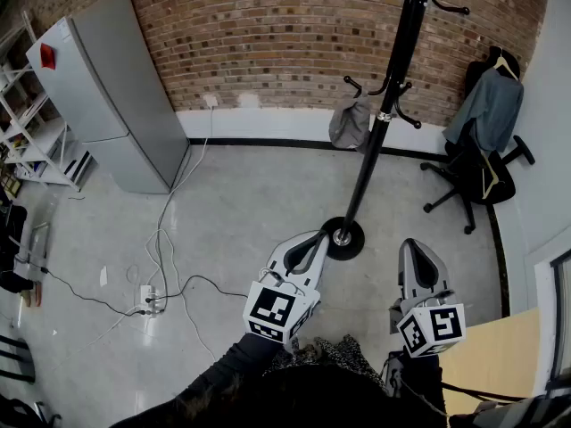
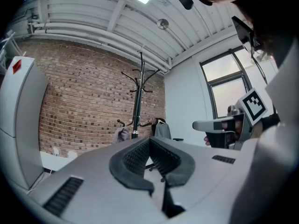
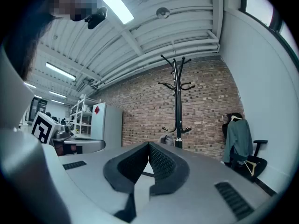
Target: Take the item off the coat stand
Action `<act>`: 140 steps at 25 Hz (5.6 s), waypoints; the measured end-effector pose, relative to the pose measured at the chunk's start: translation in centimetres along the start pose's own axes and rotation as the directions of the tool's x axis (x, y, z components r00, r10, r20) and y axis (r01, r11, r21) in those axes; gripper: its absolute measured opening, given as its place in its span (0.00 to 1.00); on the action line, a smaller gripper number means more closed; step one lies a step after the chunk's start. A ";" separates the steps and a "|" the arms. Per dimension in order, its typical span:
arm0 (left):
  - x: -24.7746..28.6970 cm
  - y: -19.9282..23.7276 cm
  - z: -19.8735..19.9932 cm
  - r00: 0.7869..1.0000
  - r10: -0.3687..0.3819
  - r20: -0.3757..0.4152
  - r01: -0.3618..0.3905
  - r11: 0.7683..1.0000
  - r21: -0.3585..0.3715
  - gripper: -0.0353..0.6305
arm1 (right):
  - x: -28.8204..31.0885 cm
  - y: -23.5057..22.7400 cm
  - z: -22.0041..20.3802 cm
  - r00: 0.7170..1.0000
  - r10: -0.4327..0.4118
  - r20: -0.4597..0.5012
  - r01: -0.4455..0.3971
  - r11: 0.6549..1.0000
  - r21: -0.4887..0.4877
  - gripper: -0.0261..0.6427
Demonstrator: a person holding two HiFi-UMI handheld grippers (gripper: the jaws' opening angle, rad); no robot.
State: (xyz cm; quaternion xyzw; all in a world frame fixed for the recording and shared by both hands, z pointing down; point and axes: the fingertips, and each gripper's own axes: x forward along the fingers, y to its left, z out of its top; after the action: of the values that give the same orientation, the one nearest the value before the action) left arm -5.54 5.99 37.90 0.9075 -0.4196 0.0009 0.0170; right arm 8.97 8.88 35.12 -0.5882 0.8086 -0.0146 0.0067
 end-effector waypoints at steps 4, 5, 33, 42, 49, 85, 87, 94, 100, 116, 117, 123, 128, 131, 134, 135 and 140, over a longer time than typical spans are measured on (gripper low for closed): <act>0.5 0.6 -0.2 1.000 0.003 0.000 -0.003 1.000 -0.002 0.06 | 0.6 -0.3 -0.1 1.000 -0.007 -0.003 0.007 1.000 0.002 0.05; 0.8 0.7 -0.3 1.000 0.004 0.000 -0.004 1.000 -0.002 0.06 | 0.8 -0.3 -0.1 1.000 -0.005 -0.002 0.005 1.000 0.002 0.05; 15.0 4.2 -0.5 0.991 0.133 -0.010 -0.133 0.991 0.012 0.06 | 12.7 -11.8 -0.2 0.995 0.097 0.024 -0.097 0.995 0.008 0.05; 17.5 4.9 -1.2 0.982 0.187 -0.022 -0.187 0.982 0.019 0.06 | 14.7 -13.4 -1.2 0.987 0.161 0.018 -0.162 0.987 0.019 0.05; 18.8 5.8 -1.5 0.981 0.193 -0.024 -0.192 0.981 0.018 0.06 | 16.4 -13.7 -1.6 0.984 0.177 0.006 -0.177 0.984 0.025 0.05; 30.5 18.2 -5.9 0.992 0.043 -0.120 -0.039 0.999 0.036 0.54 | 26.8 -11.1 -2.1 0.996 0.086 -0.019 -0.086 0.996 0.026 0.05; 31.8 18.6 -6.7 0.990 0.017 -0.141 -0.010 0.999 0.050 0.57 | 27.1 -11.3 -2.2 0.997 0.071 -0.023 -0.070 0.997 0.031 0.05; 35.7 21.1 -10.4 0.970 -0.016 -0.241 0.034 0.997 0.070 0.58 | 27.7 -11.7 -2.9 0.999 0.038 -0.035 -0.037 0.999 0.037 0.05; 38.1 22.0 -10.8 0.964 -0.049 -0.261 0.075 0.993 0.090 0.58 | 27.9 -12.1 -3.5 0.998 0.022 -0.063 -0.020 0.999 0.037 0.05; 37.9 20.6 -11.3 0.945 -0.164 -0.283 0.174 0.985 0.011 0.10 | 28.0 -11.9 -3.9 0.996 0.033 -0.086 -0.029 0.998 0.050 0.05; 37.9 20.4 -11.2 0.943 -0.176 -0.284 0.182 0.983 -0.007 0.09 | 28.0 -11.8 -3.9 0.995 0.036 -0.090 -0.032 0.998 0.052 0.05; 37.5 20.8 -10.6 0.945 -0.166 -0.282 0.155 0.986 -0.063 0.09 | 28.0 -12.0 -3.9 0.997 0.038 -0.064 -0.036 0.999 0.031 0.05; 37.3 21.4 -8.9 0.958 -0.147 -0.245 0.133 0.988 -0.073 0.09 | 27.8 -11.9 -3.9 0.996 0.050 -0.067 -0.049 0.999 0.023 0.06; 37.3 21.9 -7.4 0.966 -0.138 -0.220 0.124 0.989 -0.075 0.09 | 27.7 -11.8 -3.8 0.997 0.053 -0.062 -0.051 0.998 0.023 0.06; 37.4 22.3 -5.9 0.974 -0.127 -0.190 0.114 0.991 -0.077 0.09 | 27.6 -11.7 -3.7 0.997 0.053 -0.060 -0.052 0.998 0.025 0.06; 37.4 22.4 -5.3 0.976 -0.123 -0.180 0.111 0.991 -0.075 0.09 | 27.5 -11.7 -3.7 0.997 0.055 -0.058 -0.053 0.998 0.025 0.06; 37.3 23.2 -3.2 0.983 -0.104 -0.151 0.098 0.994 -0.044 0.09 | 27.3 -11.9 -3.4 0.997 0.058 -0.052 -0.057 0.998 0.023 0.05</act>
State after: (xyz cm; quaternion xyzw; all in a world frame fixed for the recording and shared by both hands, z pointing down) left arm 0.94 -37.33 42.34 0.9244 -0.3705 0.0622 0.0659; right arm 11.77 -20.71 39.09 -0.5638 0.8250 -0.0385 -0.0079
